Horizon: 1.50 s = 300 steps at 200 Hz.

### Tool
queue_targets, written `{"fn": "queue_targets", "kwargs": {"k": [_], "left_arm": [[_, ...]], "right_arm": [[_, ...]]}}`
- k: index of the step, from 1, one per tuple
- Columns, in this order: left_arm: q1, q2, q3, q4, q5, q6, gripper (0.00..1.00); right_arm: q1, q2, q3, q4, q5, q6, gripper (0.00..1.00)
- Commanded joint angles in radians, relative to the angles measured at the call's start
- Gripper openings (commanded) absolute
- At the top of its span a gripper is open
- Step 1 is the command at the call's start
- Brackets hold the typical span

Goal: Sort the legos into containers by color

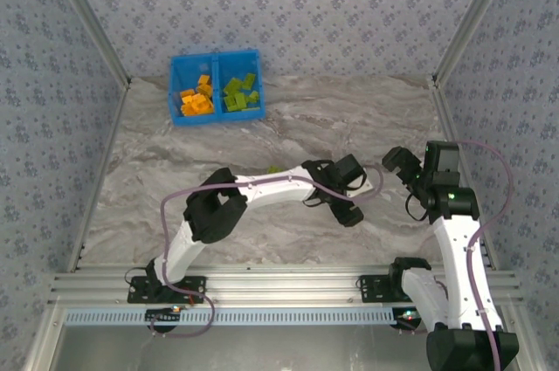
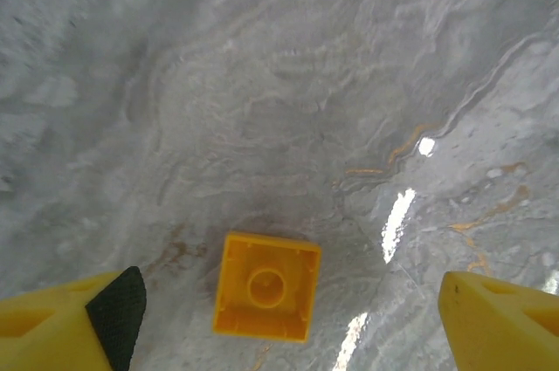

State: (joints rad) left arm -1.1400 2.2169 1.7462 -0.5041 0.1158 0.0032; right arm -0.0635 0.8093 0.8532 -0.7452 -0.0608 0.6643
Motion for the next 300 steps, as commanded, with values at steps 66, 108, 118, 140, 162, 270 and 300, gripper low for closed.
{"fn": "queue_targets", "kwargs": {"k": [66, 108, 118, 140, 162, 270, 300], "left_arm": [[-0.014, 0.049, -0.049, 0.004, -0.07, -0.037, 0.44], [-0.012, -0.046, -0.101, 0.059, -0.076, -0.067, 0.28], [-0.006, -0.085, -0.108, 0.07, -0.088, -0.08, 0.28], [0.035, -0.181, -0.115, 0.07, -0.115, -0.104, 0.27], [0.118, -0.294, -0.131, 0.075, -0.137, -0.108, 0.27], [0.788, -0.09, 0.326, -0.203, -0.274, -0.26, 0.28], [0.918, 0.089, 0.579, -0.336, -0.251, -0.325, 0.28]], "right_arm": [[-0.012, -0.011, -0.017, -0.022, -0.023, 0.007, 1.0], [-0.012, -0.011, -0.02, -0.017, -0.028, 0.017, 1.0], [-0.012, -0.012, -0.019, -0.018, -0.028, 0.018, 1.0], [-0.013, -0.012, -0.014, -0.027, -0.028, 0.017, 1.0], [-0.013, -0.02, -0.015, -0.033, -0.026, 0.014, 1.0], [-0.015, -0.068, -0.026, -0.062, -0.035, 0.025, 1.0], [-0.015, -0.085, -0.031, -0.074, -0.03, 0.026, 1.0]]}}
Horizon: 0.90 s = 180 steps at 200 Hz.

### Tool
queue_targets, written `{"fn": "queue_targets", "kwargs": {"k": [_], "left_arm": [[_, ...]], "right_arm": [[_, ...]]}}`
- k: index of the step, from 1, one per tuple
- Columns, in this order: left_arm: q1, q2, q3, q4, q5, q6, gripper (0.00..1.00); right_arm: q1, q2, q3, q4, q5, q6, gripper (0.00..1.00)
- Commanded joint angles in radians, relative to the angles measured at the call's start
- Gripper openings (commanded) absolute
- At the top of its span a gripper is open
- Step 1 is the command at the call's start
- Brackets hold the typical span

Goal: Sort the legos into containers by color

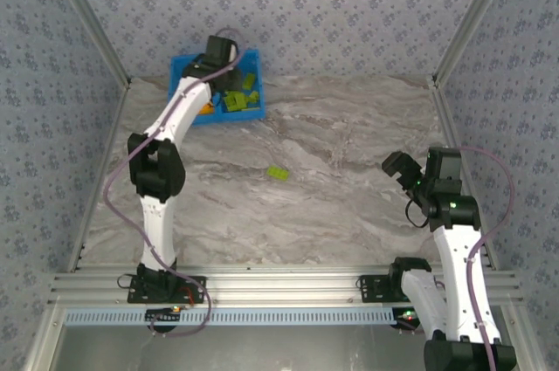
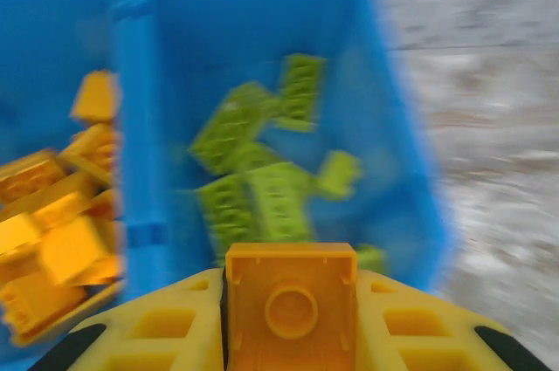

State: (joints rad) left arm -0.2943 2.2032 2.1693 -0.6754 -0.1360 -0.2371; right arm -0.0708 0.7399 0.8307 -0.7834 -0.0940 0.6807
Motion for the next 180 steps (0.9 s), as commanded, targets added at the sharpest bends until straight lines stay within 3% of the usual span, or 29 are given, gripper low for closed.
{"fn": "queue_targets", "kwargs": {"k": [1, 69, 96, 133, 150, 166, 180], "left_arm": [[0.075, 0.106, 0.165, -0.167, 0.002, -0.087, 0.28], [0.243, 0.299, 0.417, -0.216, 0.141, -0.231, 0.36], [0.259, 0.376, 0.507, -0.266, 0.182, -0.234, 0.39], [0.258, 0.358, 0.489, -0.263, 0.231, -0.23, 0.5], [0.251, 0.32, 0.489, -0.259, 0.253, -0.204, 0.54], [0.239, 0.26, 0.482, -0.258, 0.254, -0.18, 0.56], [0.229, 0.185, 0.447, -0.249, 0.258, -0.175, 0.58]], "right_arm": [[-0.009, -0.017, -0.008, -0.036, 0.004, 0.01, 1.0], [-0.01, -0.022, -0.002, -0.036, 0.012, 0.015, 1.0], [-0.011, -0.017, -0.002, -0.021, 0.014, 0.016, 1.0], [-0.011, -0.01, -0.001, 0.0, -0.007, 0.02, 1.0], [0.0, -0.01, 0.001, 0.06, -0.091, -0.04, 1.0], [0.059, -0.01, 0.001, 0.137, -0.18, -0.152, 1.0], [0.147, -0.006, 0.003, 0.177, -0.164, -0.226, 1.0]]}}
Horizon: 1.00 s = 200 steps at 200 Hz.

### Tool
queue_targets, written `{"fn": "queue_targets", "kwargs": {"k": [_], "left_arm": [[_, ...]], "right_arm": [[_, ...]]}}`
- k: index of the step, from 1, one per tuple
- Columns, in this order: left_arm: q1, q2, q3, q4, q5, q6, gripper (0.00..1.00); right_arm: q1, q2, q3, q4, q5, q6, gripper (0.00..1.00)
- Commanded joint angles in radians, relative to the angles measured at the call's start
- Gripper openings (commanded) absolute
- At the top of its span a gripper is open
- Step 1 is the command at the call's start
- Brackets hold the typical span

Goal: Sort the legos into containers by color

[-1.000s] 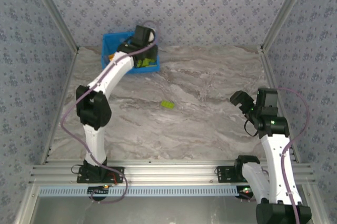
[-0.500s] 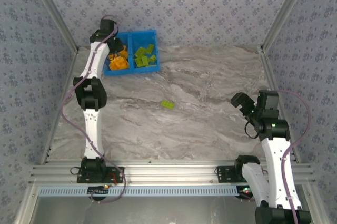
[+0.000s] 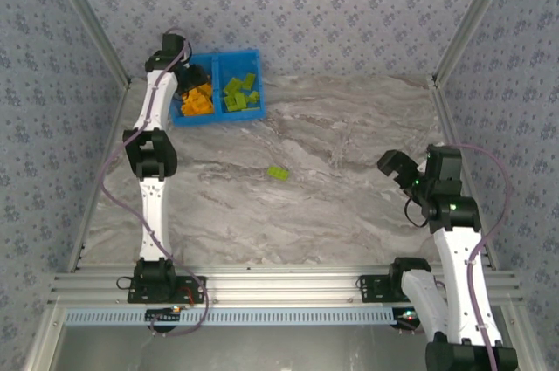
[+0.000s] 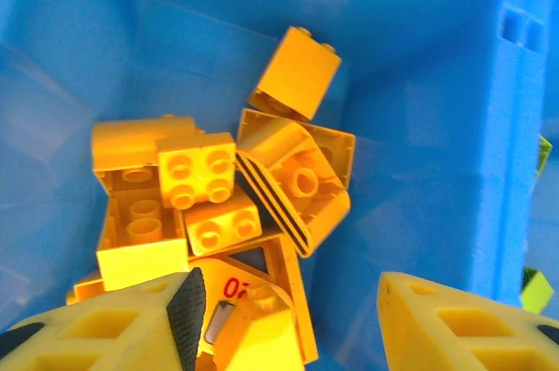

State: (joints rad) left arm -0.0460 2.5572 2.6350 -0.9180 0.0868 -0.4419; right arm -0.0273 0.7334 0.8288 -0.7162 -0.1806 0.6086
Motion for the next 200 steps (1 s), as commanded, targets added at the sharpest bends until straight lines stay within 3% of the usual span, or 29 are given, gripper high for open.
{"fn": "queue_targets", "kwargs": {"k": [1, 20, 40, 83, 119, 157, 200], "left_arm": [[-0.019, -0.176, -0.022, -0.005, 0.036, 0.031, 0.58], [-0.031, -0.326, -0.157, 0.039, 0.046, 0.029, 0.61], [-0.054, -0.552, -0.42, 0.163, 0.081, 0.032, 0.64], [-0.164, -1.049, -0.993, 0.408, 0.103, 0.099, 0.76], [-0.335, -1.324, -1.286, 0.402, 0.027, 0.22, 0.99], [-0.438, -1.48, -1.477, 0.301, -0.008, 0.208, 0.99], [-0.462, -1.615, -1.631, 0.247, -0.026, 0.129, 0.99]], "right_arm": [[0.108, 0.002, 0.007, 0.11, -0.073, -0.16, 1.0], [0.271, 0.042, 0.033, 0.136, 0.035, -0.247, 1.0], [0.434, 0.128, 0.07, 0.156, 0.129, -0.343, 1.0], [0.68, 0.454, 0.188, 0.188, 0.117, -0.641, 1.0], [0.73, 0.802, 0.383, 0.166, 0.05, -0.768, 1.0], [0.734, 1.108, 0.607, 0.067, 0.08, -0.884, 1.0], [0.74, 1.318, 0.734, 0.013, 0.162, -0.941, 0.97]]}}
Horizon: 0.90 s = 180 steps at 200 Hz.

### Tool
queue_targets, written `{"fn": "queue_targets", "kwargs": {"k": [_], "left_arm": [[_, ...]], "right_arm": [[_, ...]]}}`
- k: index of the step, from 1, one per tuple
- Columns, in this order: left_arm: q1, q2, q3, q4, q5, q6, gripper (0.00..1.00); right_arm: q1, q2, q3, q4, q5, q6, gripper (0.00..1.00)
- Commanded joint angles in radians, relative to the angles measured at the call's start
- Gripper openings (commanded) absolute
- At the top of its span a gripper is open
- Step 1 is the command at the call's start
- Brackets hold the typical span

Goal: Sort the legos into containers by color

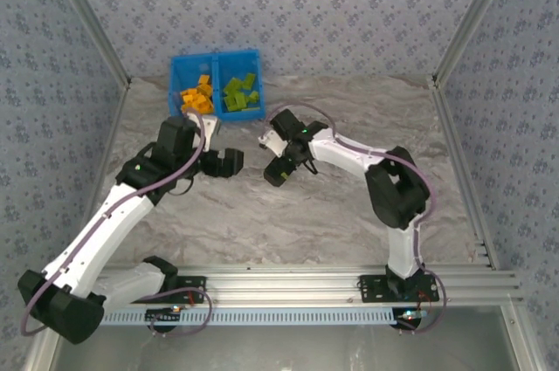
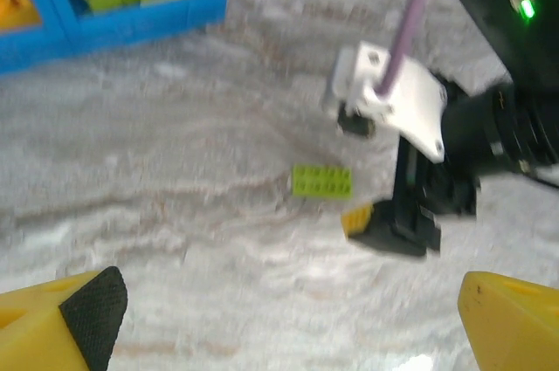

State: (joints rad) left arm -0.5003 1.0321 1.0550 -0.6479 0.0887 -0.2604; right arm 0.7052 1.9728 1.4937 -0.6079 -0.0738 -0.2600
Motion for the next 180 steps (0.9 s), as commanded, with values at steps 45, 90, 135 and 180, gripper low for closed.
{"fn": "queue_targets", "kwargs": {"k": [45, 90, 135, 180], "left_arm": [[-0.007, -0.141, -0.146, 0.047, -0.041, -0.128, 0.99], [-0.007, -0.096, -0.131, 0.075, -0.044, -0.124, 0.99], [-0.007, -0.085, -0.105, 0.062, -0.054, -0.108, 0.99], [-0.007, -0.144, -0.106, 0.064, -0.073, -0.106, 0.99]], "right_arm": [[0.011, 0.17, 0.117, -0.118, 0.06, -0.062, 0.78], [0.026, 0.199, 0.092, -0.097, 0.076, -0.044, 0.5], [0.037, 0.188, 0.082, -0.093, 0.111, -0.011, 0.26], [0.037, -0.013, 0.025, 0.031, 0.017, 0.119, 0.25]]}}
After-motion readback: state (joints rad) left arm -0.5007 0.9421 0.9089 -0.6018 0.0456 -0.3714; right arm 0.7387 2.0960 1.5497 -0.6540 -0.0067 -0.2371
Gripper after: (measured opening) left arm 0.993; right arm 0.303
